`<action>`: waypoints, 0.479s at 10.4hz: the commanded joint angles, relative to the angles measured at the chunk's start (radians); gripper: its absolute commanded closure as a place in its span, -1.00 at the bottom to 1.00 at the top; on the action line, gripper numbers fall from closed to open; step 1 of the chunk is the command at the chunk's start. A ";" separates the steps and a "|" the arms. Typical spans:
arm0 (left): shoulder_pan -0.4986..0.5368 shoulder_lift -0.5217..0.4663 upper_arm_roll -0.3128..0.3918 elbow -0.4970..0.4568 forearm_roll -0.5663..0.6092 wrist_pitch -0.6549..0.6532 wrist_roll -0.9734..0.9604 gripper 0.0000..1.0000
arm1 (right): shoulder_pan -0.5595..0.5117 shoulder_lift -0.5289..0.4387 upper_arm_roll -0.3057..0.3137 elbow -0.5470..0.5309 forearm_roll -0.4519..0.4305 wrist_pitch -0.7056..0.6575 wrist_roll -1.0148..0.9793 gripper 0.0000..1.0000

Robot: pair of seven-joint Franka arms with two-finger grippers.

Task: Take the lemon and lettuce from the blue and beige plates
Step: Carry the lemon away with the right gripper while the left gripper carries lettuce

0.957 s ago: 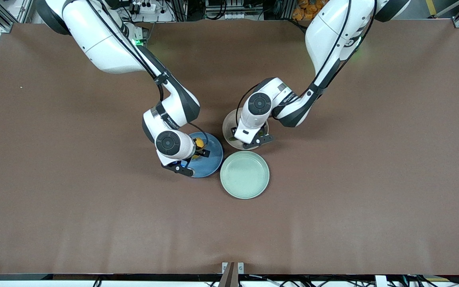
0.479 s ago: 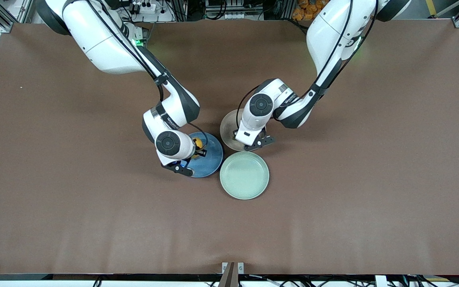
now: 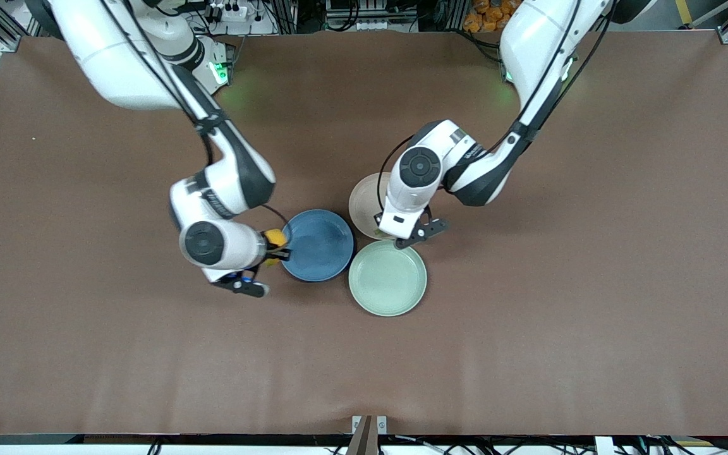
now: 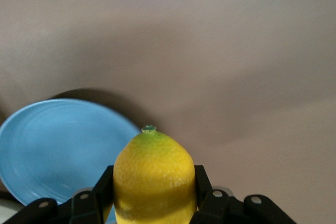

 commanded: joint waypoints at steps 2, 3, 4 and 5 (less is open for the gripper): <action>0.135 -0.039 -0.003 0.062 0.035 -0.109 0.116 1.00 | -0.179 -0.061 0.000 -0.091 -0.042 -0.020 -0.305 1.00; 0.187 -0.046 -0.005 0.061 0.035 -0.111 0.206 1.00 | -0.230 -0.068 0.000 -0.116 -0.080 -0.018 -0.399 1.00; 0.234 -0.046 -0.003 0.061 0.035 -0.111 0.284 1.00 | -0.258 -0.070 -0.009 -0.125 -0.086 -0.020 -0.457 1.00; 0.286 -0.044 -0.005 0.056 0.033 -0.111 0.381 1.00 | -0.258 -0.082 -0.041 -0.154 -0.087 -0.012 -0.505 1.00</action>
